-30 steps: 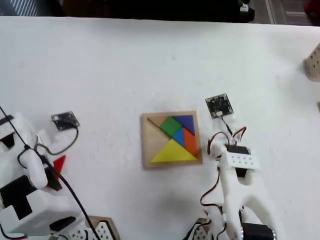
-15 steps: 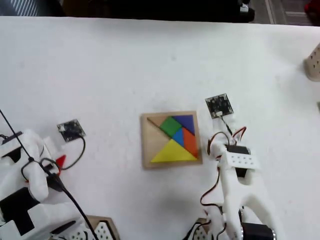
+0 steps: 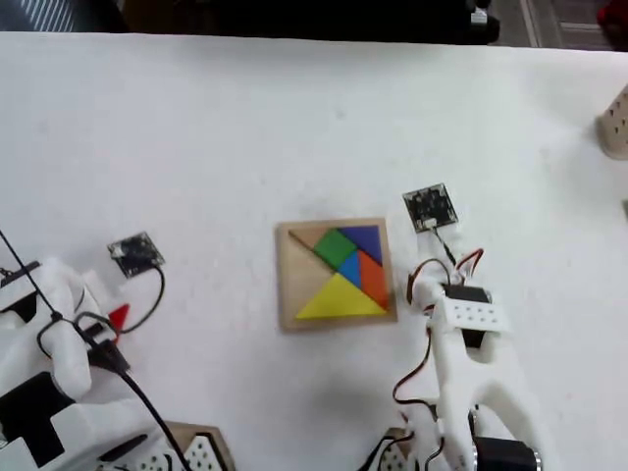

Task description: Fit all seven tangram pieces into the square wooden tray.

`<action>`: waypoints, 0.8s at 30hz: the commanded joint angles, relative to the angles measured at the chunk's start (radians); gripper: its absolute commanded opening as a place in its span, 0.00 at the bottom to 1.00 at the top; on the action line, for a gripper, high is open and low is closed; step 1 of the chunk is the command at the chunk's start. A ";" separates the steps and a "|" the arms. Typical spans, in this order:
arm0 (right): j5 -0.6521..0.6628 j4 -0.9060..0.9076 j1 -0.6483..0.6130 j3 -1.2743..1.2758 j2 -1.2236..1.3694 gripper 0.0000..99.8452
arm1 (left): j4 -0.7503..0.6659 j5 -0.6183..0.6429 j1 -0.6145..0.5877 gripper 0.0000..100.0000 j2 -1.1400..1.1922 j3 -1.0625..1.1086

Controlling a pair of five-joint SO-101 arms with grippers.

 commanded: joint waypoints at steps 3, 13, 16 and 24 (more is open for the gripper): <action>0.014 -0.019 -0.012 -0.008 -0.031 0.02 | -0.063 -0.158 -0.099 0.27 0.013 0.012; 0.014 -0.019 -0.012 -0.008 -0.031 0.02 | 0.104 -0.166 -0.173 0.27 0.013 -0.087; 0.014 -0.019 -0.012 -0.008 -0.031 0.02 | 0.104 -0.161 -0.177 0.26 0.015 -0.097; 0.014 -0.019 -0.012 -0.008 -0.031 0.02 | 0.129 -0.120 -0.176 0.18 0.015 -0.094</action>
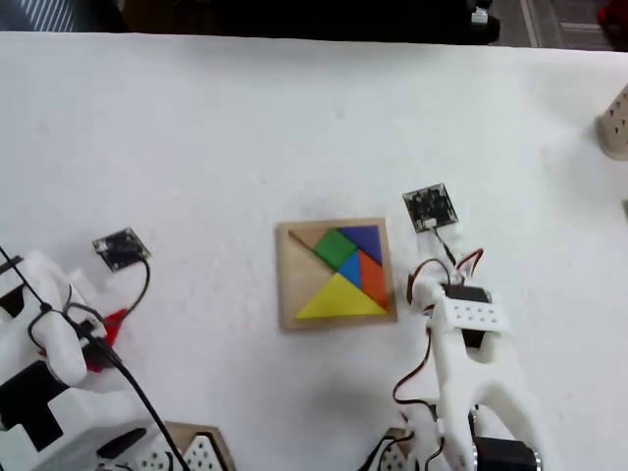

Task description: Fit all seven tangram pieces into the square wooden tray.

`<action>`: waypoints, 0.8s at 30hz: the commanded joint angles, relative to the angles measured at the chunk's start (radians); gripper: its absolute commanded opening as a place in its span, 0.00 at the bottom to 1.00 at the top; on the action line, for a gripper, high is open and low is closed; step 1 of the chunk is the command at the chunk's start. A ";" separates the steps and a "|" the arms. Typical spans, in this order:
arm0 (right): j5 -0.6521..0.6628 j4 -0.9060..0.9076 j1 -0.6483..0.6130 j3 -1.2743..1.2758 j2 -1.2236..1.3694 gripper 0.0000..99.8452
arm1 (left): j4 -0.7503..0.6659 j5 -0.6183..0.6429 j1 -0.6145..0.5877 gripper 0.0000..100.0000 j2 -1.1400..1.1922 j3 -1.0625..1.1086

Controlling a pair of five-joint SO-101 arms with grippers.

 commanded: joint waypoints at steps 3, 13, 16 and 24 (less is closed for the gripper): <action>0.014 -0.019 -0.012 -0.008 -0.031 0.02 | 0.017 0.002 -0.077 0.17 0.015 -0.021; 0.014 -0.019 -0.012 -0.008 -0.031 0.02 | 0.015 0.631 -0.068 0.25 0.019 -0.071; 0.014 -0.019 -0.012 -0.008 -0.031 0.02 | 0.023 0.786 -0.065 0.27 0.015 -0.095; 0.014 -0.018 -0.010 -0.008 -0.031 0.02 | 0.106 1.258 -0.124 0.33 0.015 -0.183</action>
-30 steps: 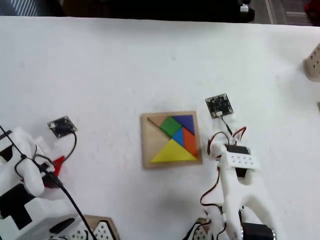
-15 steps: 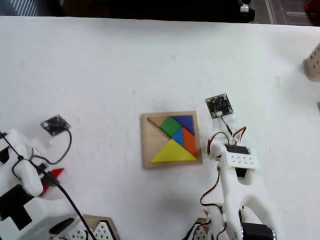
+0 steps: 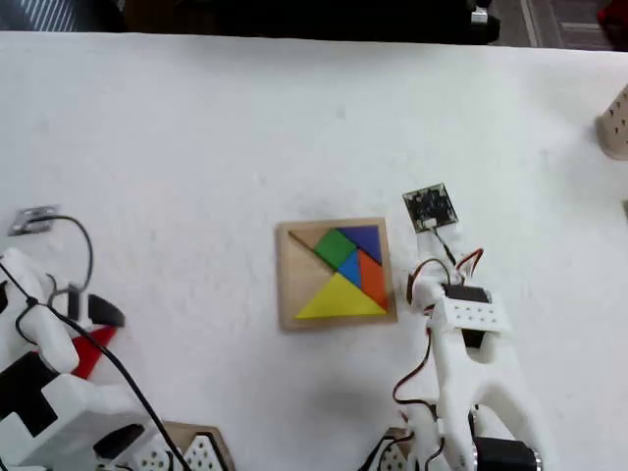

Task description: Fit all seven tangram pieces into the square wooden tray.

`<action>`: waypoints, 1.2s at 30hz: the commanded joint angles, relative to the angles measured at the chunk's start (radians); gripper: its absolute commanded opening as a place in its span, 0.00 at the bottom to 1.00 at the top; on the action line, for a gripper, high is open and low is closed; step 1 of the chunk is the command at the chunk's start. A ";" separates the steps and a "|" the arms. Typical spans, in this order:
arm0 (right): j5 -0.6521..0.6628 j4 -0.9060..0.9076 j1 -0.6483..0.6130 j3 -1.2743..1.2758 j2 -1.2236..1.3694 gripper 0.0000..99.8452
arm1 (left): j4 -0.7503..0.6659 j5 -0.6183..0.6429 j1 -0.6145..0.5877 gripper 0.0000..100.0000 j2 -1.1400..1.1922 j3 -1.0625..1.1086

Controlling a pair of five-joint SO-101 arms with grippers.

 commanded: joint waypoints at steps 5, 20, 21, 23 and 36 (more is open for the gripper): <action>0.014 -0.018 -0.010 -0.008 -0.031 0.02 | 0.149 0.351 -0.058 0.33 -0.013 -0.089; 0.014 -0.019 -0.010 -0.008 -0.031 0.02 | 0.161 0.043 -0.067 0.33 -0.493 0.209; 0.014 -0.019 -0.010 -0.008 -0.031 0.02 | 0.161 0.040 -0.064 0.33 -0.564 0.255; 0.014 -0.019 -0.010 -0.008 -0.031 0.02 | 0.170 -0.035 -0.050 0.33 -0.691 0.345; 0.014 -0.015 -0.010 -0.008 -0.031 0.02 | 0.249 -0.230 0.012 0.03 -0.889 0.526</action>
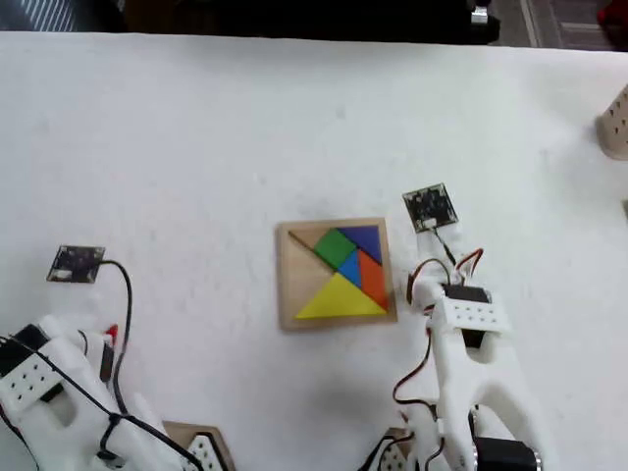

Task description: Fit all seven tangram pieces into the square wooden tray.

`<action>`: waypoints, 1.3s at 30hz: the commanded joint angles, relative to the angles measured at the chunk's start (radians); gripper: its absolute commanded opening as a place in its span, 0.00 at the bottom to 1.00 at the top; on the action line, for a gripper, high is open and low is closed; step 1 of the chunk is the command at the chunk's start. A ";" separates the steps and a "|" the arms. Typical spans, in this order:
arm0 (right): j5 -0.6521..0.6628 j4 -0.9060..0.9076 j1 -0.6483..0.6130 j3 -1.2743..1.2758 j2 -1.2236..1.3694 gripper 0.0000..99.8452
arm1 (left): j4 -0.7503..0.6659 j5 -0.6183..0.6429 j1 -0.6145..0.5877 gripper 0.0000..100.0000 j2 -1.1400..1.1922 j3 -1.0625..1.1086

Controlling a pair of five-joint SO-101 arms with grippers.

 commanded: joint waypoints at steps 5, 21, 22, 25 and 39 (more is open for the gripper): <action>0.014 -0.015 -0.010 -0.008 -0.031 0.02 | -0.066 -0.011 0.016 0.02 0.134 -0.002; 0.014 -0.013 -0.010 -0.008 -0.031 0.02 | -0.181 -0.009 0.001 0.02 0.757 -0.358; 0.014 -0.013 -0.010 -0.008 -0.031 0.02 | -0.173 -0.014 0.001 0.02 0.771 -0.376; 0.014 -0.013 -0.010 -0.008 -0.031 0.02 | -0.110 -0.118 0.002 0.02 0.788 -0.428; 0.014 -0.016 -0.010 -0.008 -0.031 0.02 | 0.333 -0.311 0.004 0.02 0.348 -0.267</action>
